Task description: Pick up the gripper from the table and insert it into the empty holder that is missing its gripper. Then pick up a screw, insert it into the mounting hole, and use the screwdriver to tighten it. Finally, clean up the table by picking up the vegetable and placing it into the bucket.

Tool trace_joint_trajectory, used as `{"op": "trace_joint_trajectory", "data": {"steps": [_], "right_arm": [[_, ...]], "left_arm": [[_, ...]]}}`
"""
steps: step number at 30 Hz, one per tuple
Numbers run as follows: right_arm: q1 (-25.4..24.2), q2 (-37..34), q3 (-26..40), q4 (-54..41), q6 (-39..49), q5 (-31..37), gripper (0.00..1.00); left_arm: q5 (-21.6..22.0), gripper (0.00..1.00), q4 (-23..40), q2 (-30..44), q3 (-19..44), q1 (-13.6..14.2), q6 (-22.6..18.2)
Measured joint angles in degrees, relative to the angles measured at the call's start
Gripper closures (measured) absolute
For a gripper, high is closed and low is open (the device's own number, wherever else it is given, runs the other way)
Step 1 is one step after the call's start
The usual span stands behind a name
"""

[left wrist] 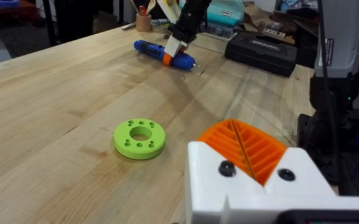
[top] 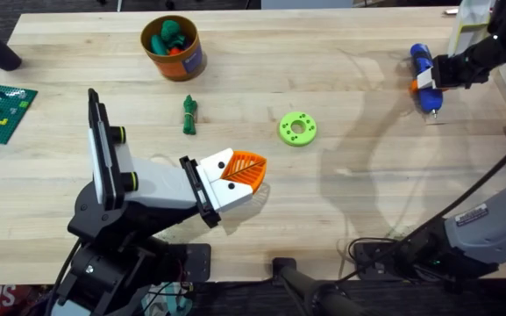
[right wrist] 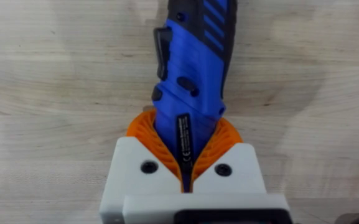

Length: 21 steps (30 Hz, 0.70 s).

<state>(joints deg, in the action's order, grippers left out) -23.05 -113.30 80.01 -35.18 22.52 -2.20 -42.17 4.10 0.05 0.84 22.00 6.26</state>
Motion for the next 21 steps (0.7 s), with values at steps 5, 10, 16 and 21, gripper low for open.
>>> {"op": "trace_joint_trajectory", "data": {"steps": [5,10,16,21], "right_arm": [[0.0,0.0,0.04,-0.2,0.02,0.0,0.955],[0.0,0.09,0.09,-1.11,0.02,-0.02,0.955],[0.5,0.09,0.11,-1.63,0.02,0.41,0.955],[0.66,0.2,0.38,-2.99,-0.16,0.4,0.722]], "left_arm": [[-0.04,0.988,0.2,0.0,0.0,-0.02,0.09],[-0.02,0.988,0.2,0.0,0.0,-0.02,0.22],[-0.02,0.988,0.2,0.0,0.0,-0.02,0.22],[-0.02,0.988,0.2,0.0,0.0,-0.02,0.22]]}}
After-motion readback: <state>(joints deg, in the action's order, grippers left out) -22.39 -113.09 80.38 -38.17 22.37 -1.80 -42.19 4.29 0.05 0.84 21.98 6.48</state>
